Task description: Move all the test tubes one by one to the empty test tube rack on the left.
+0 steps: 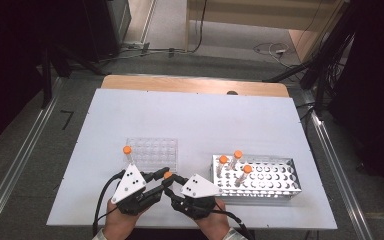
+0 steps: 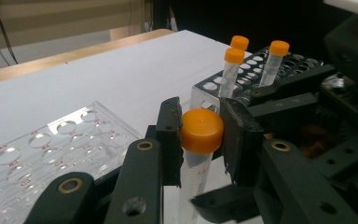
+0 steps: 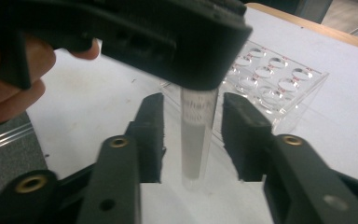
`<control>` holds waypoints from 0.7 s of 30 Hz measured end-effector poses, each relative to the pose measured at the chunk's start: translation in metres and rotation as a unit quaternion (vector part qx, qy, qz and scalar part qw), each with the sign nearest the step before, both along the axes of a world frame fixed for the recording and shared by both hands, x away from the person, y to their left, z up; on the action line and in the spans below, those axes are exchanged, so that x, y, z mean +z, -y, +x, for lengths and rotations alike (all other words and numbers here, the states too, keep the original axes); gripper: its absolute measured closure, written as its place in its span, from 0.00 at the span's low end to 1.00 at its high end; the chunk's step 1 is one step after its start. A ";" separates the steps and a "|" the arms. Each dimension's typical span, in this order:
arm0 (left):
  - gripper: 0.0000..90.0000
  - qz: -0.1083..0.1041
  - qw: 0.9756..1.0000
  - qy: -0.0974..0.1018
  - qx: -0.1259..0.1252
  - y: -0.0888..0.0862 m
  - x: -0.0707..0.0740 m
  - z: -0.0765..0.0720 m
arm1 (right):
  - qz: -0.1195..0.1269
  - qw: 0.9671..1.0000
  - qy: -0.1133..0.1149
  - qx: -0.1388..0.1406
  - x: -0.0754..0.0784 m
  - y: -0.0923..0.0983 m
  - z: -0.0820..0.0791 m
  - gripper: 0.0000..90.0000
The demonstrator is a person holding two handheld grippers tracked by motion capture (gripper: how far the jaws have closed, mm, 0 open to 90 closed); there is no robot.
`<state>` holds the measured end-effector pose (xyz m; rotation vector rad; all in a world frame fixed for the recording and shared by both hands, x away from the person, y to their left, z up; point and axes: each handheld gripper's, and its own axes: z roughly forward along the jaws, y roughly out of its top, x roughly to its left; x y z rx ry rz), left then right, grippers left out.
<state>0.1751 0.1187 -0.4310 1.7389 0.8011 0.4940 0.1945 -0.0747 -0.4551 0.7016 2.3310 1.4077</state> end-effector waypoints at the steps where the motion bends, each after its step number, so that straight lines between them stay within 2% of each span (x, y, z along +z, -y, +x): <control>1: 0.79 -0.001 1.000 0.000 0.001 -0.001 0.000 0.001 | 0.000 1.000 0.000 0.000 0.000 0.000 0.000 0.59; 4: 0.79 -0.007 1.000 -0.005 0.003 -0.004 0.001 0.004 | 0.005 1.000 -0.002 0.000 0.003 0.008 -0.002 0.50; 7: 0.79 -0.010 1.000 -0.009 0.007 -0.007 0.002 0.006 | 0.006 1.000 -0.002 -0.011 0.005 0.017 -0.002 0.41; 14: 0.79 -0.016 1.000 -0.015 0.017 -0.013 0.008 0.009 | -0.002 1.000 -0.005 -0.024 0.003 0.035 -0.003 0.37; 21: 0.79 -0.031 0.999 -0.013 0.043 -0.029 0.017 0.016 | -0.005 1.000 -0.007 -0.027 0.004 0.041 -0.005 0.34</control>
